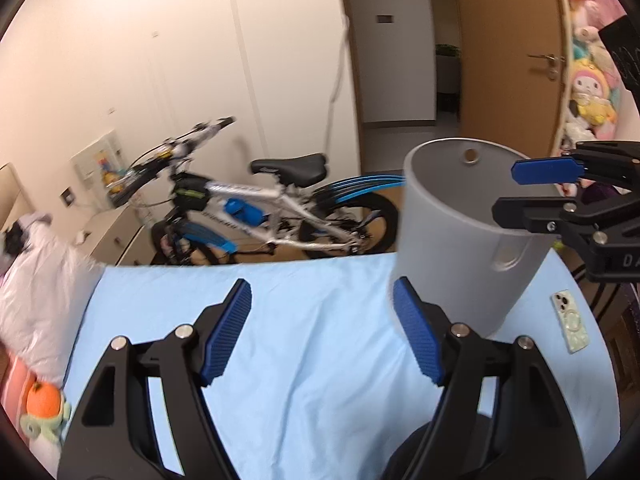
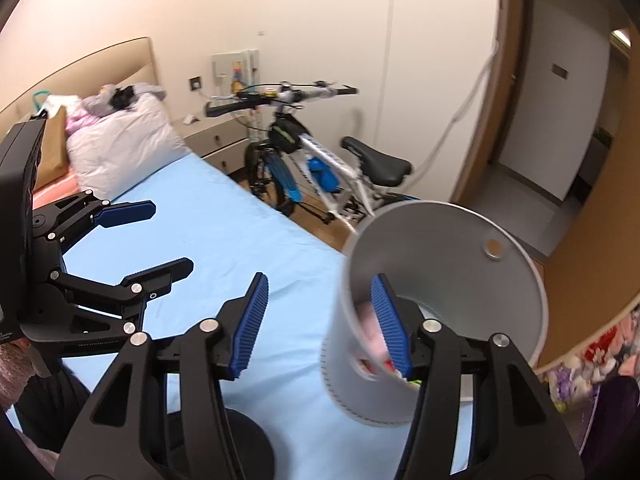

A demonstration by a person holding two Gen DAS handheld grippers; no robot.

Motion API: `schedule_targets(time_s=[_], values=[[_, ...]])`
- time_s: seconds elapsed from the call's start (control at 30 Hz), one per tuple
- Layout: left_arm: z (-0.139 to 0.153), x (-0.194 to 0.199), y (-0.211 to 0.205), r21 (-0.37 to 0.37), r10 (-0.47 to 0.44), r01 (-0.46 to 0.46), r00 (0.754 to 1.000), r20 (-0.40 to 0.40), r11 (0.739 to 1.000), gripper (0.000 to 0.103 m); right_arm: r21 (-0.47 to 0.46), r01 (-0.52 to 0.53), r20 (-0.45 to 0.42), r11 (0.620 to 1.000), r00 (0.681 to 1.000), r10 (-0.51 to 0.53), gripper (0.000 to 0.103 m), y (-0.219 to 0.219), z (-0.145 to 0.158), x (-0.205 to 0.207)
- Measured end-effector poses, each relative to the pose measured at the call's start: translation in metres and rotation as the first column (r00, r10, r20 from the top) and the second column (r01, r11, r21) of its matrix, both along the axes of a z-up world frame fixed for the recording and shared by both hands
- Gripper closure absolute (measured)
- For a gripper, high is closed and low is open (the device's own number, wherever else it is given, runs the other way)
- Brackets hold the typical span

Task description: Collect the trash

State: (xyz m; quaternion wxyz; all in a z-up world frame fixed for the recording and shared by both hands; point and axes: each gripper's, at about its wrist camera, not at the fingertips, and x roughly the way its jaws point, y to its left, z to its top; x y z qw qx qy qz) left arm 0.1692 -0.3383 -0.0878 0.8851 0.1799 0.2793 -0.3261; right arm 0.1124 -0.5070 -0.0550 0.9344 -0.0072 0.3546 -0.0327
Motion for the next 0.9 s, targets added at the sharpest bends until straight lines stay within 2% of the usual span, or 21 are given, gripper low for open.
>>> schedule_targets(time_s=[0.13,0.27,0.43,0.57,0.73,0.9], values=[[-0.002,0.002,0.059,-0.017,0.119,-0.119,0.993,-0.014,0.993,0.024,-0.001,-0.09,-0.004,0.996,0.996,0.09,0.047,0.056,-0.005,0.013],[-0.007,0.002,0.121,-0.011,0.251,-0.251,0.967,-0.032,0.968,0.021,0.009,-0.175,0.002,0.984,0.984,0.175,0.039,0.112,-0.01,0.023],[-0.011,-0.01,0.19,0.042,0.398,-0.397,0.917,-0.015,0.917,0.02,0.038,-0.288,-0.001,0.957,0.958,0.288,0.037,0.181,-0.012,0.034],[-0.01,-0.02,0.24,0.08,0.495,-0.494,0.869,0.007,0.866,0.018,0.043,-0.36,-0.004,0.932,0.933,0.36,0.033,0.237,-0.012,0.039],[-0.007,-0.033,0.288,0.112,0.582,-0.579,0.813,0.016,0.807,0.018,0.024,-0.411,-0.037,0.911,0.911,0.412,0.031,0.287,-0.02,0.036],[-0.002,-0.048,0.321,0.102,0.647,-0.643,0.763,-0.006,0.759,0.018,0.018,-0.445,-0.084,0.895,0.892,0.445,0.025,0.324,-0.026,0.029]])
